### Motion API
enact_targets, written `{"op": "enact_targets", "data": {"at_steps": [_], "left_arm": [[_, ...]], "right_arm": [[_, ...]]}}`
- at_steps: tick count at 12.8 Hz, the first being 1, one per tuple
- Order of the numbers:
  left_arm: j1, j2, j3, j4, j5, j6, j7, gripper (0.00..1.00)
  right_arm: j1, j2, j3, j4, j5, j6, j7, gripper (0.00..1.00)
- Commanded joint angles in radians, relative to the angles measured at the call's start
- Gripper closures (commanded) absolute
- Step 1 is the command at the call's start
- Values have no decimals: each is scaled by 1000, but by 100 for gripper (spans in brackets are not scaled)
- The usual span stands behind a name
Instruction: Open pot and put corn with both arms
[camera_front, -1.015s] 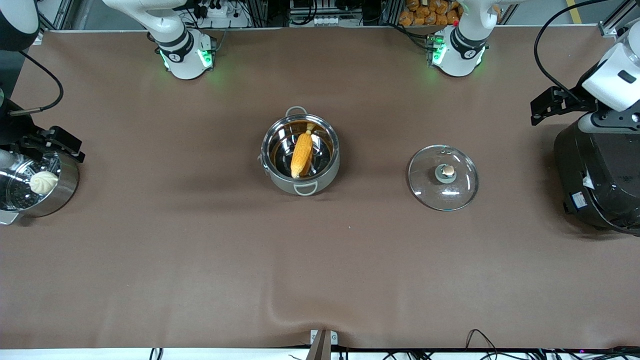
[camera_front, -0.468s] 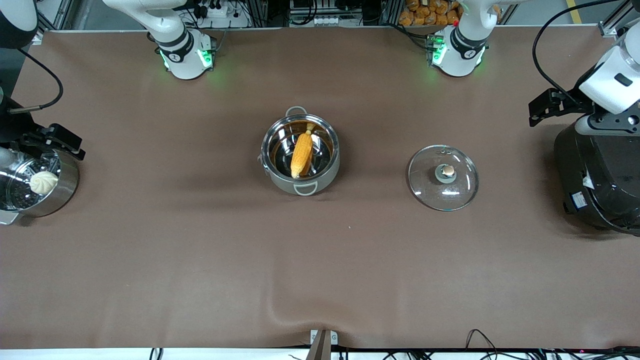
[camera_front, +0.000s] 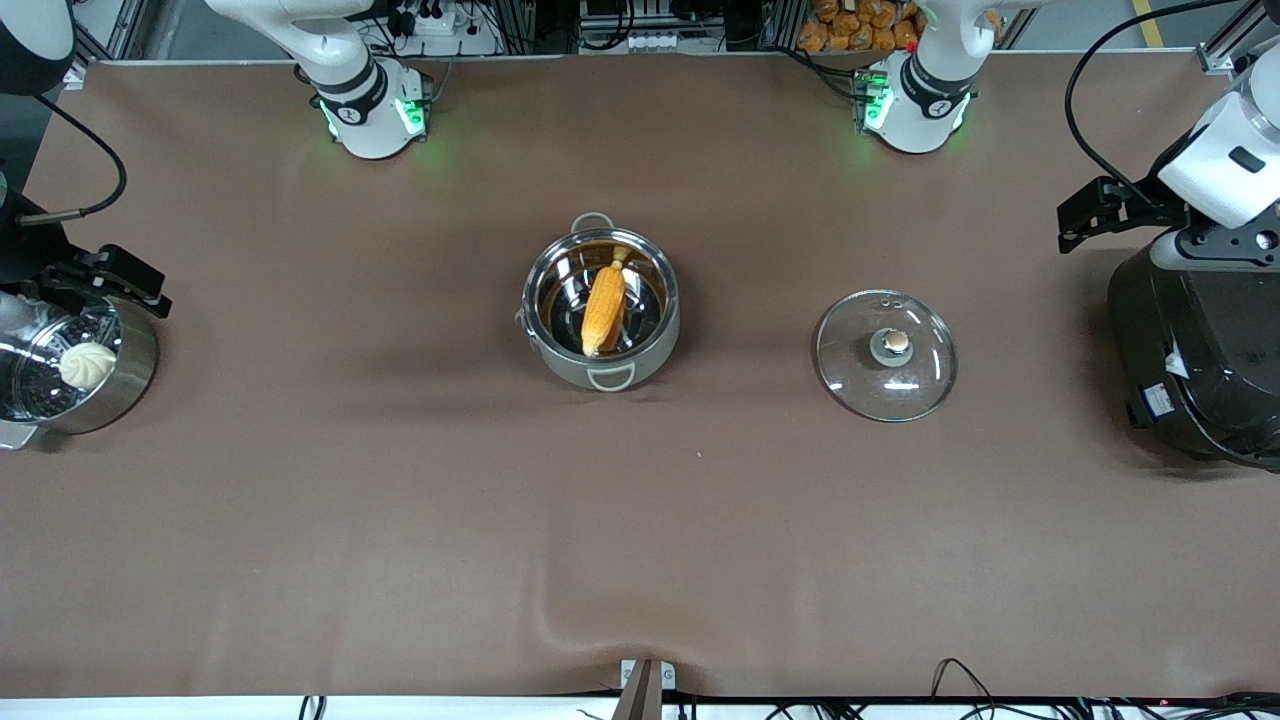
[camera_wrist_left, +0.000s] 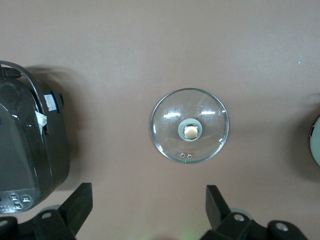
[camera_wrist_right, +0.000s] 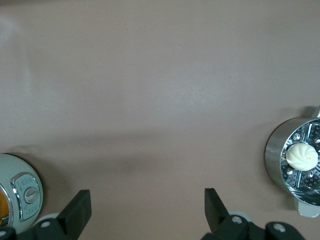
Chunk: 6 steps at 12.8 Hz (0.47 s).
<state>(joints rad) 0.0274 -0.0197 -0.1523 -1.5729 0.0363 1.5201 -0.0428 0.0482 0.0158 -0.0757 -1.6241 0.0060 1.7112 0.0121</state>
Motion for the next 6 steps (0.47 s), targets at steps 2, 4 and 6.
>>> {"op": "enact_targets", "data": {"at_steps": [2,4,6], "left_arm": [[5,0,0,11,-7,-15,23,0],[3,1,0,10,-7,-15,21,0],[3,1,0,10,-7,-15,21,0]], "right_arm": [[-8,-24,11,-7,17,-8,8,0],[-4,-23,13,-5,15,-15,11,0],[-5,-22,13,6,14,-42,3,0]]}}
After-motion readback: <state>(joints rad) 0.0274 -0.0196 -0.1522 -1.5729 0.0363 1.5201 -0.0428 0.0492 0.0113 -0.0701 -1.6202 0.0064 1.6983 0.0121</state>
